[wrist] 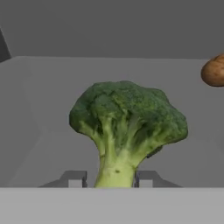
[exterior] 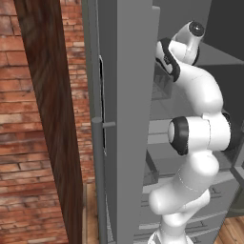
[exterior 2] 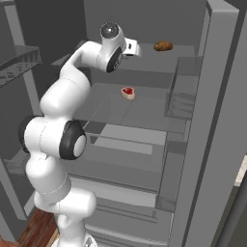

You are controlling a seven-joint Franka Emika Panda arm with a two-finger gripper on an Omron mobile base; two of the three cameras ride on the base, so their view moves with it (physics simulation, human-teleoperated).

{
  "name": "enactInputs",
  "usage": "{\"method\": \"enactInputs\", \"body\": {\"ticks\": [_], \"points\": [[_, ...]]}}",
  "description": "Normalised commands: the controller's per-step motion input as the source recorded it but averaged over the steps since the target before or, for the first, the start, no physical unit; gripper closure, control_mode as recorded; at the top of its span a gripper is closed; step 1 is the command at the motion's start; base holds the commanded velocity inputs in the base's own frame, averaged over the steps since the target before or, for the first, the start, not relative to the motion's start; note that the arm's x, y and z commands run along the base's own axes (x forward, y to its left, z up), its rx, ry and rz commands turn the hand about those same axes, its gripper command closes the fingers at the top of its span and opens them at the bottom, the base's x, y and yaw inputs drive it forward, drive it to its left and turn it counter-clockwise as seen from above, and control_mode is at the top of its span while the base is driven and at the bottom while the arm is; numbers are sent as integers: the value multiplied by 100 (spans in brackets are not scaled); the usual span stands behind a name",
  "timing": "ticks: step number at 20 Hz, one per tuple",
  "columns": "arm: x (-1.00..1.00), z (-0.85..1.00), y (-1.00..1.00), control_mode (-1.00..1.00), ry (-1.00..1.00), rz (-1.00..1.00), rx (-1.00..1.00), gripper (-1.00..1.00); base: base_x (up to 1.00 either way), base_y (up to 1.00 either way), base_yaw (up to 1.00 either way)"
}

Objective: Transport the chicken drumstick and broccoli to the fridge. Place the chicken drumstick on the rack containing meat and place the broccoli on the rack containing the vegetable, ensuring meats and vegetables are on different racks.

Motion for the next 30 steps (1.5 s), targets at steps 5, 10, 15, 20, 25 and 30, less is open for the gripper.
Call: {"method": "enactInputs", "body": {"ticks": [5,10,15,20,25,30], "points": [[-11,-14,0,-100,0,0,0,-100,0,0,0],[-66,-1,0,-100,3,0,0,-100,0,0,0],[-99,-17,0,-100,1,-1,0,-100,0,0,0],[-100,-45,0,-100,3,0,-1,-100,0,0,0],[-100,-4,0,-100,11,0,0,-100,0,0,0],[-100,0,0,-100,26,0,0,-100,0,0,0]]}}
